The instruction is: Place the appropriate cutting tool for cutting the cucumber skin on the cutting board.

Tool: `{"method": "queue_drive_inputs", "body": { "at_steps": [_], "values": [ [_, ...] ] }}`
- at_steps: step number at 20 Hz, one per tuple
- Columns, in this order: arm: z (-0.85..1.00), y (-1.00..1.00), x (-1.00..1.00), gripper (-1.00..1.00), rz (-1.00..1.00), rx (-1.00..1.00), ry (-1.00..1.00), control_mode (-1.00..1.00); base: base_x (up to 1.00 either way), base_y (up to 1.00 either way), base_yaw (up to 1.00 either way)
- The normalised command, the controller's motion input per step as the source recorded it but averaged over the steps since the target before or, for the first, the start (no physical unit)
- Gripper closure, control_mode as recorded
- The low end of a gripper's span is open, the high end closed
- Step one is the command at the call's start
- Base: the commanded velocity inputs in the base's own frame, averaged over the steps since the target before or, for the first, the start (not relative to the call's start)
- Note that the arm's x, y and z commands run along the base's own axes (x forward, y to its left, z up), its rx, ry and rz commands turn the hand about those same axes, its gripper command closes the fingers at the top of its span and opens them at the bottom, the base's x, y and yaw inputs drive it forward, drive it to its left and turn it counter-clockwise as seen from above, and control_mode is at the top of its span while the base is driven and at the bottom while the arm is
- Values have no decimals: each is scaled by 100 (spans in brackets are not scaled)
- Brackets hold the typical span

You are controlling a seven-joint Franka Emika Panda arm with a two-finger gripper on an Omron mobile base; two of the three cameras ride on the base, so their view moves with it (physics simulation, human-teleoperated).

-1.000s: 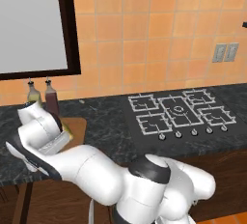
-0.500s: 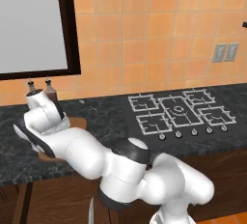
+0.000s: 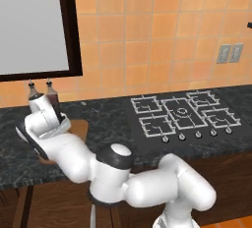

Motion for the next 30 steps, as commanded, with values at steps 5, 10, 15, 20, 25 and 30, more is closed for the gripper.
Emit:
{"method": "queue_drive_inputs", "body": {
  "at_steps": [5, 10, 15, 20, 25, 30],
  "values": [
    [-44, 6, 5, -100, 0, 0, -4, -100, 0, 0, 0],
    [25, 0, -21, -100, 0, 0, -15, -100, 0, 0, 0],
    [77, -22, -40, -100, 0, 0, -22, -100, 0, 0, 0],
    [46, -75, -20, -100, 0, 5, -23, -100, 0, 0, 0],
    [16, -93, -43, -100, 0, 12, -24, -100, 0, 0, 0],
    [22, -99, -25, -100, 0, 13, -21, -100, 0, 0, 0]
  ]
}}
